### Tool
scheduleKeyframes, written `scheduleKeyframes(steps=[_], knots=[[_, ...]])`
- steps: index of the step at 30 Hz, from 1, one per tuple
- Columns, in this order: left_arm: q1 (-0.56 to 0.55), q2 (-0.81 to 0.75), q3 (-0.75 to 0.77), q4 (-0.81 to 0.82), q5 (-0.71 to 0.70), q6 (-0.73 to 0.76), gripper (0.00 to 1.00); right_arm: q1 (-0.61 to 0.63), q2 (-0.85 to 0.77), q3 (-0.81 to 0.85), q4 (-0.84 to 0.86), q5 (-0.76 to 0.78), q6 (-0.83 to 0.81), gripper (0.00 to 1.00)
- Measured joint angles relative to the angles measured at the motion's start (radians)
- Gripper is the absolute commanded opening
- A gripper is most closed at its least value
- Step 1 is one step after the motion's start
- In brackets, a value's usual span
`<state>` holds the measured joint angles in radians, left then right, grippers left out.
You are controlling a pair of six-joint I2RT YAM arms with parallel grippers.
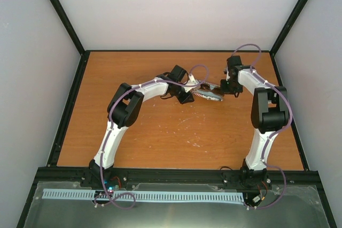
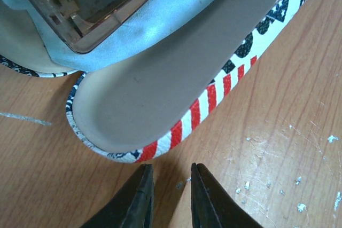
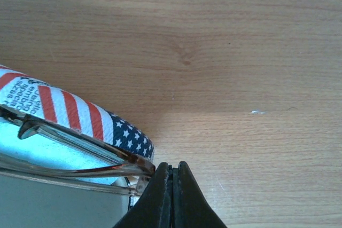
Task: Organize the sunglasses
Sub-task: Adjust the sunglasses in the sunglasses case.
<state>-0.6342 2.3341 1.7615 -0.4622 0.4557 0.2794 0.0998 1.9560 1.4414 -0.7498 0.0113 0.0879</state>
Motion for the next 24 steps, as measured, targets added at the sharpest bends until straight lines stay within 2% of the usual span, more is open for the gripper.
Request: scheduleKeyframes(steps=[24], knots=[[0.0,0.0,0.0,0.002,0.0,0.0,0.22,0.034,0.011,-0.016,0.029,-0.075,0.017,0.03]])
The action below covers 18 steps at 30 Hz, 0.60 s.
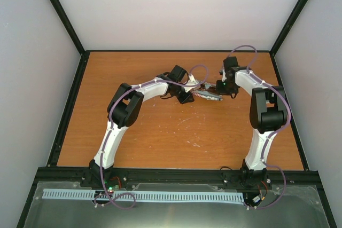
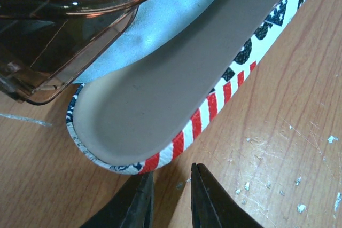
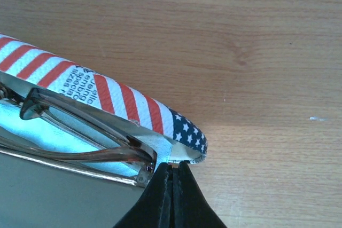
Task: Organize the sunglasses
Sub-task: Adjust the sunglasses in the sunglasses case.
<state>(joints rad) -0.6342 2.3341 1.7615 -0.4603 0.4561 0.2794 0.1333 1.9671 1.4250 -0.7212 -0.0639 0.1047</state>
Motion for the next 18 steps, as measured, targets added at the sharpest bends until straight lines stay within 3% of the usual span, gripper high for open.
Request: scheduleKeyframes(steps=[12,18], knots=[[0.0,0.0,0.0,0.002,0.001,-0.001,0.25,-0.001,-0.052,0.032,-0.095,0.161,0.0,0.03],[0.0,0.0,0.0,0.005,0.003,-0.01,0.25,-0.008,-0.076,0.127,-0.039,0.113,-0.027,0.03]])
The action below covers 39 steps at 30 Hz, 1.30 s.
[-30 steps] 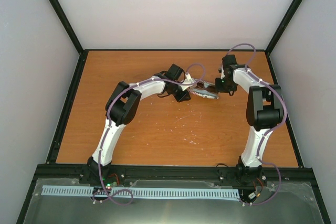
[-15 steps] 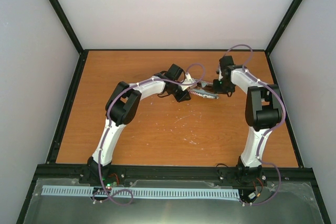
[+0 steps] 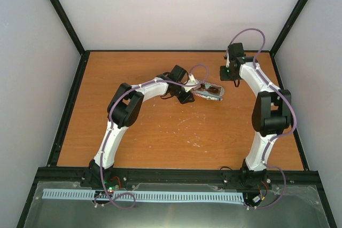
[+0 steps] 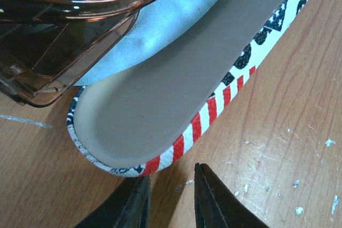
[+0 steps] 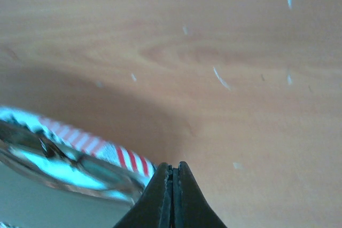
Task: Organize the sunglasses
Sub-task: Adjust the sunglasses in the sunglasses case, then close the sunglasses case at the center of the board.
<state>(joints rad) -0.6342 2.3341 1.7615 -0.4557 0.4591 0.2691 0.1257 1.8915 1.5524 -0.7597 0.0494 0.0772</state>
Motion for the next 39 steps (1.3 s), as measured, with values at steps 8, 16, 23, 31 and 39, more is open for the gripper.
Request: scheduleKeyframes(steps=[8,16,23,31,39], knots=[[0.0,0.0,0.0,0.005,0.001,-0.013,0.26,0.0,0.182,0.138,0.09,-0.157,-0.033,0.03],[-0.001,0.0,0.034,0.0,-0.007,-0.019,0.26,0.0,0.319,0.156,0.1,-0.283,-0.051,0.03],[-0.001,0.002,0.087,-0.005,-0.013,-0.024,0.26,-0.001,0.315,0.129,0.127,-0.38,-0.056,0.03],[-0.001,0.021,0.113,-0.015,-0.017,-0.028,0.26,-0.01,0.261,-0.005,0.152,-0.447,-0.062,0.03],[0.0,0.057,0.113,-0.023,-0.018,-0.035,0.26,-0.009,0.201,-0.113,0.192,-0.486,-0.049,0.03]])
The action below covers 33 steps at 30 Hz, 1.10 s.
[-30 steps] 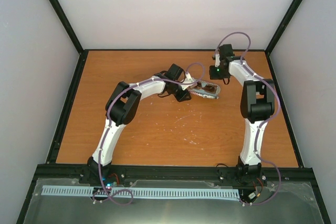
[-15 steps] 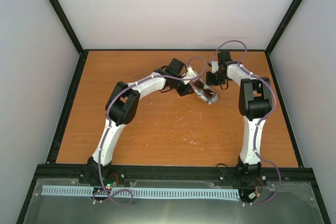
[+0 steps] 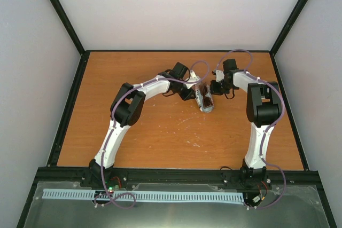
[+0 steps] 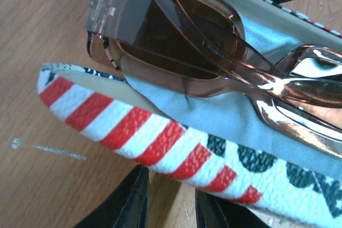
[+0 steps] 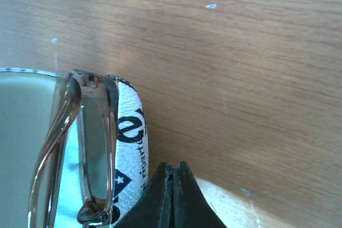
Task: Organize the sunglasses
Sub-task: Close the sunglasses case at the center of the board.
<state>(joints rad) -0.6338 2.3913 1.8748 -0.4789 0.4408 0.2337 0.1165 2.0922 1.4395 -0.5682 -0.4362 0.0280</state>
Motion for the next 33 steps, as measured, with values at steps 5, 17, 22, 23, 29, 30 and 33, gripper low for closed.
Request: scheduleKeyframes(steps=[5,17,22,23,29,30,33], knots=[[-0.001,0.003,0.005,-0.013,0.0,-0.001,0.26,0.003,-0.029,-0.027,0.029,-0.019,0.012,0.03],[-0.001,0.011,0.045,-0.068,-0.006,0.0,0.26,0.003,-0.037,-0.033,0.045,-0.059,-0.002,0.03],[-0.003,0.013,0.055,-0.072,-0.007,0.0,0.26,0.009,-0.037,-0.033,0.036,-0.092,-0.018,0.03],[-0.004,0.013,0.057,-0.072,-0.008,0.0,0.26,0.013,-0.037,-0.033,0.033,-0.099,-0.023,0.03],[-0.005,0.013,0.064,-0.095,-0.01,0.0,0.26,0.027,-0.037,-0.024,-0.011,-0.121,-0.064,0.03],[-0.005,0.013,0.064,-0.098,-0.01,0.0,0.26,0.031,-0.037,-0.022,-0.019,-0.121,-0.068,0.03],[-0.005,0.013,0.064,-0.105,-0.011,0.0,0.26,0.041,-0.037,-0.013,-0.042,-0.118,-0.078,0.03]])
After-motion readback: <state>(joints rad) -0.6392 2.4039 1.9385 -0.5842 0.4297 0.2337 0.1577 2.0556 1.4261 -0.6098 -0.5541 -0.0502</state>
